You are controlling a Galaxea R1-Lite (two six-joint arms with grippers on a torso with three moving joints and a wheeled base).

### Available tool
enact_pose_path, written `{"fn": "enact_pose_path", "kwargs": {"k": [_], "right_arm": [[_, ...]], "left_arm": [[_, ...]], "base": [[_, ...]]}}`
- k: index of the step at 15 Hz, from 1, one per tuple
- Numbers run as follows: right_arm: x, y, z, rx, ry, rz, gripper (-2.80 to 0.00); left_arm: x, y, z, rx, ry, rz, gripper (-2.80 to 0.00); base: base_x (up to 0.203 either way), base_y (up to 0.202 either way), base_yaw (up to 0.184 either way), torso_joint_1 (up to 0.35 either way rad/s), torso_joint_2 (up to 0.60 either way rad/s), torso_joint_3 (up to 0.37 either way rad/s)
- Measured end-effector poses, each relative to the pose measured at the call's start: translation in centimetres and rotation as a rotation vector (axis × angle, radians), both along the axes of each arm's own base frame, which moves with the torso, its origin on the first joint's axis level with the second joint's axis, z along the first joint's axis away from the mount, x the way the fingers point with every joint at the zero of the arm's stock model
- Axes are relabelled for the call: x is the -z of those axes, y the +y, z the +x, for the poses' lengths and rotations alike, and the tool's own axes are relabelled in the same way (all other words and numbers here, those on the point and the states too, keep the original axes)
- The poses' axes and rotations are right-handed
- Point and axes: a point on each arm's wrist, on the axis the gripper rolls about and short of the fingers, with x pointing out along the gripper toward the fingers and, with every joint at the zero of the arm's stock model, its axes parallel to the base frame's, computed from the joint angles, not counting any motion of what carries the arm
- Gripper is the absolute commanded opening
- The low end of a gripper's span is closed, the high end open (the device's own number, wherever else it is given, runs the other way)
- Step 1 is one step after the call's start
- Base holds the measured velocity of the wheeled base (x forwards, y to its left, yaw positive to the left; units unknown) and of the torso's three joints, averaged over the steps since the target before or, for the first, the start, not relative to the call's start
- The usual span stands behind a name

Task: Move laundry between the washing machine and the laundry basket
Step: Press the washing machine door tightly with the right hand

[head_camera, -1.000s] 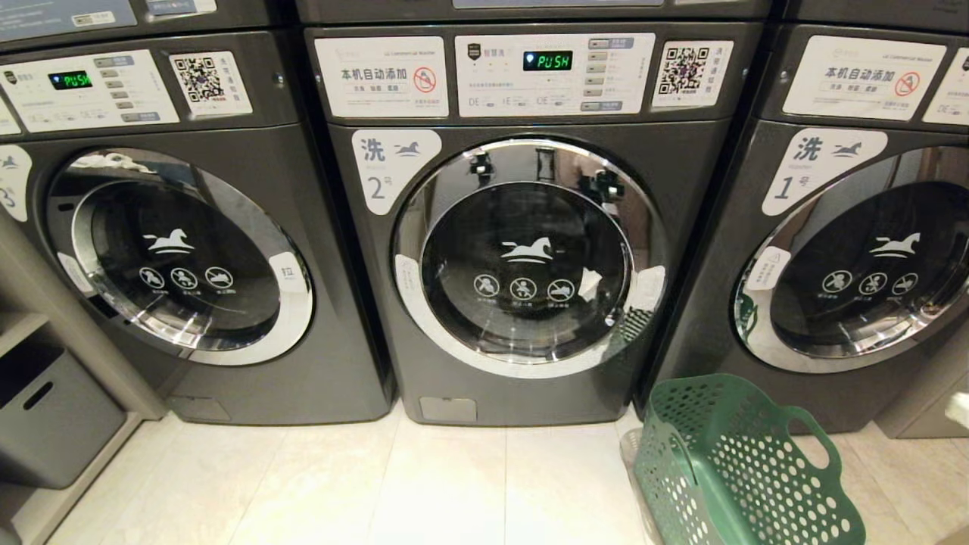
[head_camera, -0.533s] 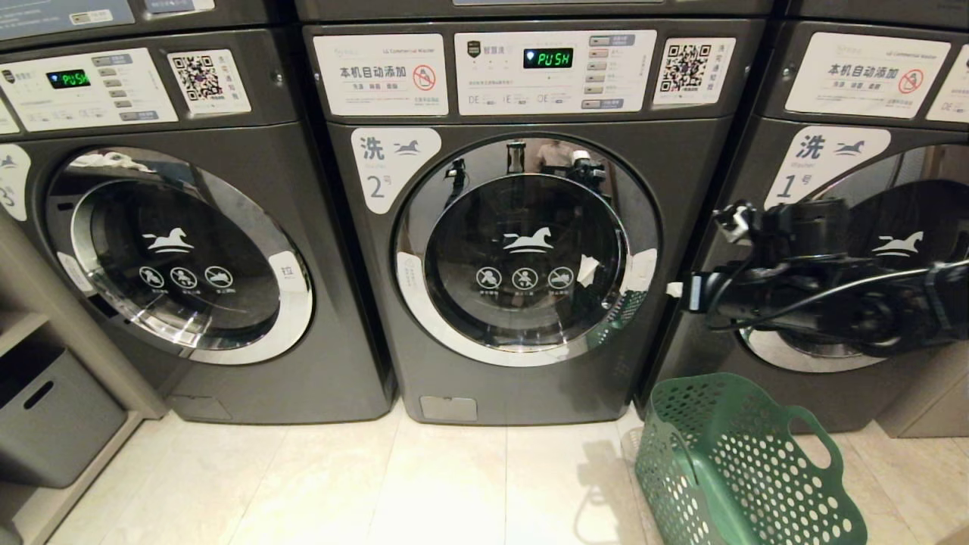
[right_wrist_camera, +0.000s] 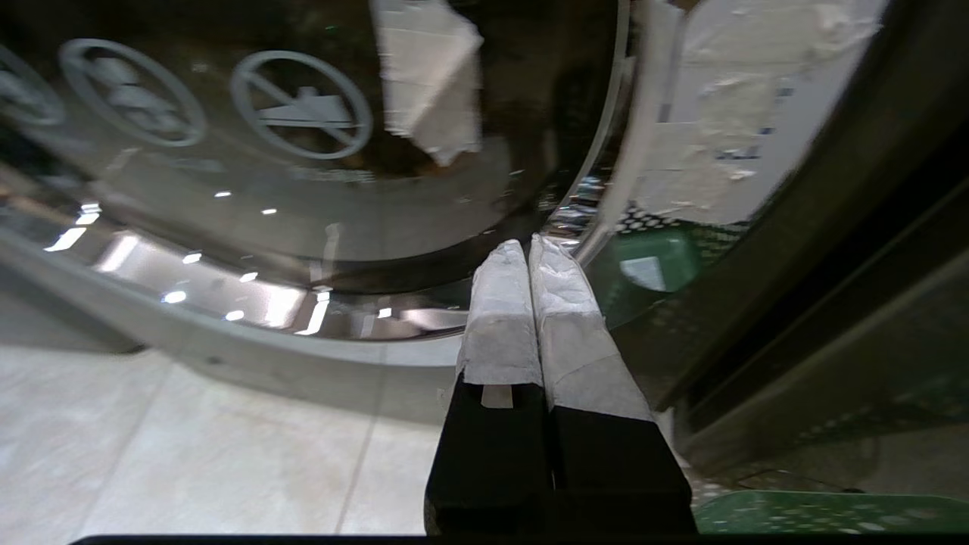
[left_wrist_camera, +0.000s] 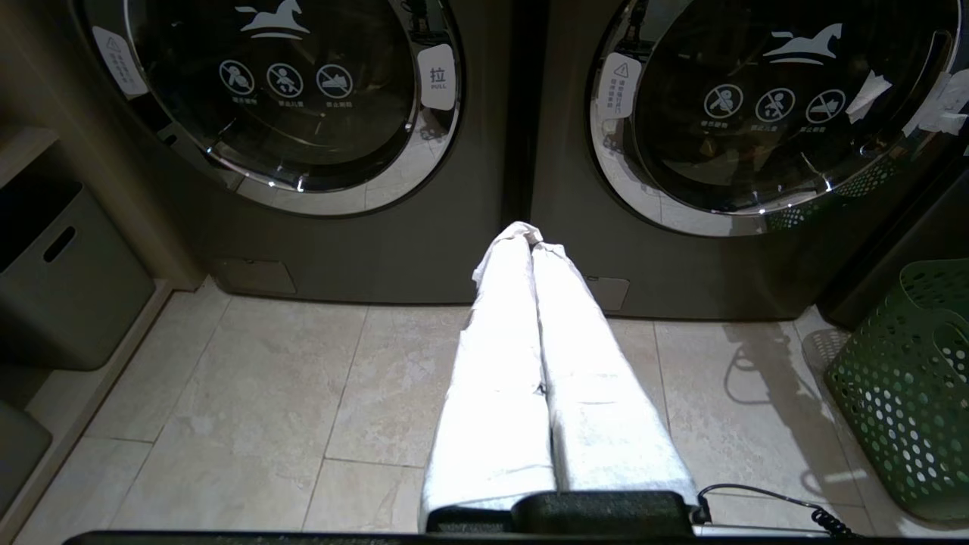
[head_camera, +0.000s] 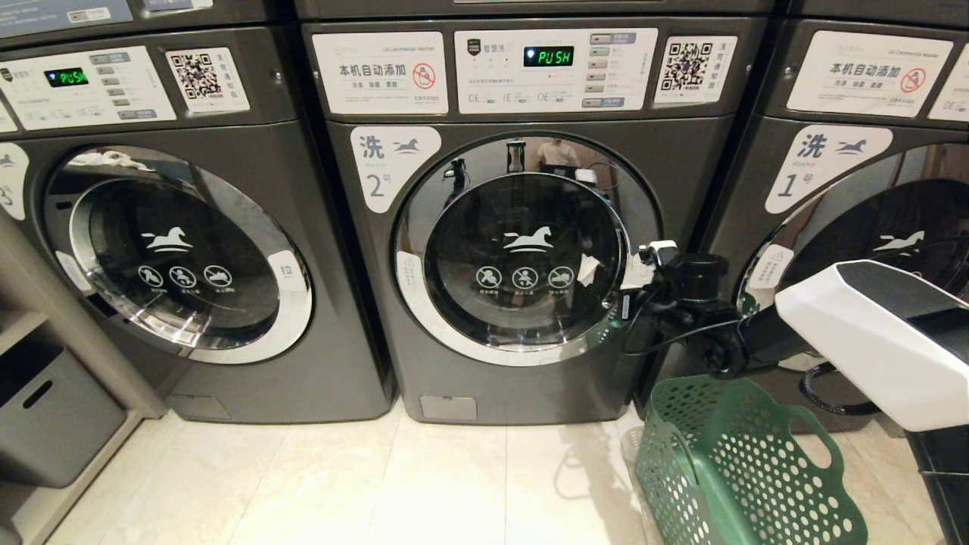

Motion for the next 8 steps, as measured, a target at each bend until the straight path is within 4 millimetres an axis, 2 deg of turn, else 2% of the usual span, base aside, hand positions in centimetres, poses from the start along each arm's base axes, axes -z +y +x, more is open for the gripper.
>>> {"fn": "enact_pose_path", "kwargs": {"k": [2, 5, 8], "right_arm": [[0.4, -0.3, 1.0, 0.039, -0.034, -0.05, -2.8], [-0.9, -0.8, 2.2, 0.099, -0.14, -0.09, -2.8], [-1.9, -0.8, 3.5, 0.126, -0.215, -0.092, -2.8]], "left_arm": [[0.4, 0.0, 0.2, 0.001, 0.015, 0.002, -2.8], [1.5, -0.2, 1.1, 0.002, 0.048, 0.006, -2.8], [3.6, -0.4, 2.9, 0.007, 0.054, 0.005, -2.8]], "base": [[0.0, 0.0, 0.0, 0.0, 0.0, 0.0], [0.0, 0.0, 0.0, 0.0, 0.0, 0.0], [0.0, 0.0, 0.0, 0.0, 0.0, 0.0]]}}
